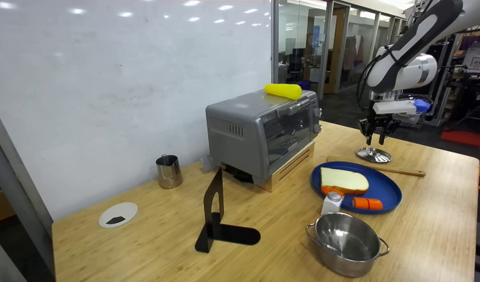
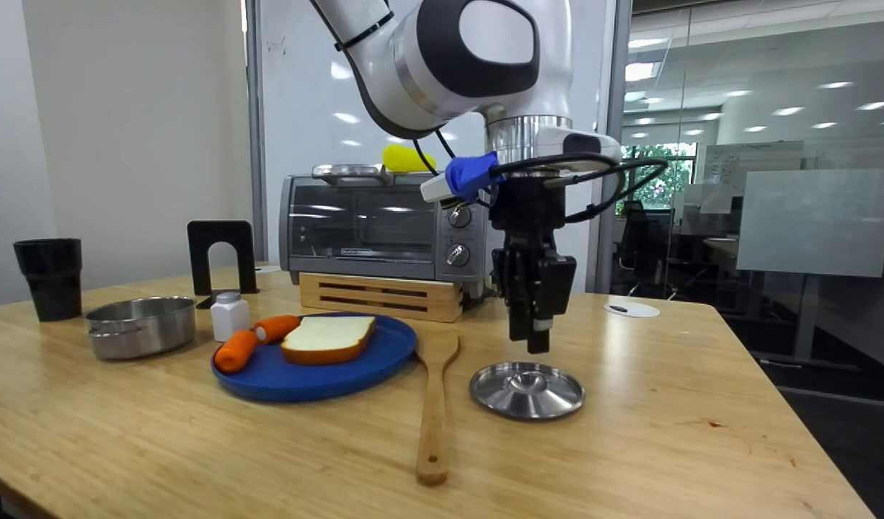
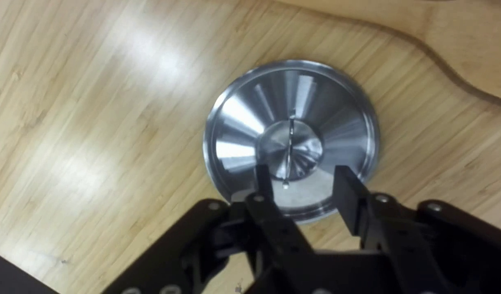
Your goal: Take the lid off the pot, put it on the table, take half a carrot from the plate, put it in the pot then cover the pot with the lid
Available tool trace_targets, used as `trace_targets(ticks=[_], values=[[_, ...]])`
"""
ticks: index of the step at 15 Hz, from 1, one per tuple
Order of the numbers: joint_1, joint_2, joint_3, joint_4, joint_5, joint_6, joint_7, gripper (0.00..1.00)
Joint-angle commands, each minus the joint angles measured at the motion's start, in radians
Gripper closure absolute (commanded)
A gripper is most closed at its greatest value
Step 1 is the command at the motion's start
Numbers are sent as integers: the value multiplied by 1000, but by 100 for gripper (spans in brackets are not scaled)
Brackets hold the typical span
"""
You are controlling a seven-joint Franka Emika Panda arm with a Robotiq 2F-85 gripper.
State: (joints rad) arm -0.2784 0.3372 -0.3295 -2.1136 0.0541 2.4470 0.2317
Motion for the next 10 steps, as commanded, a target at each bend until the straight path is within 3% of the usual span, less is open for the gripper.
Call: trace_targets(ticks=[1, 4, 7, 10], values=[[34, -141, 12, -99, -47, 25, -22, 25], [68, -253, 52, -144, -47, 15, -42, 3], [102, -334, 107, -178, -19, 7, -60, 0], [145, -400, 167, -244, 50, -21, -161, 0]])
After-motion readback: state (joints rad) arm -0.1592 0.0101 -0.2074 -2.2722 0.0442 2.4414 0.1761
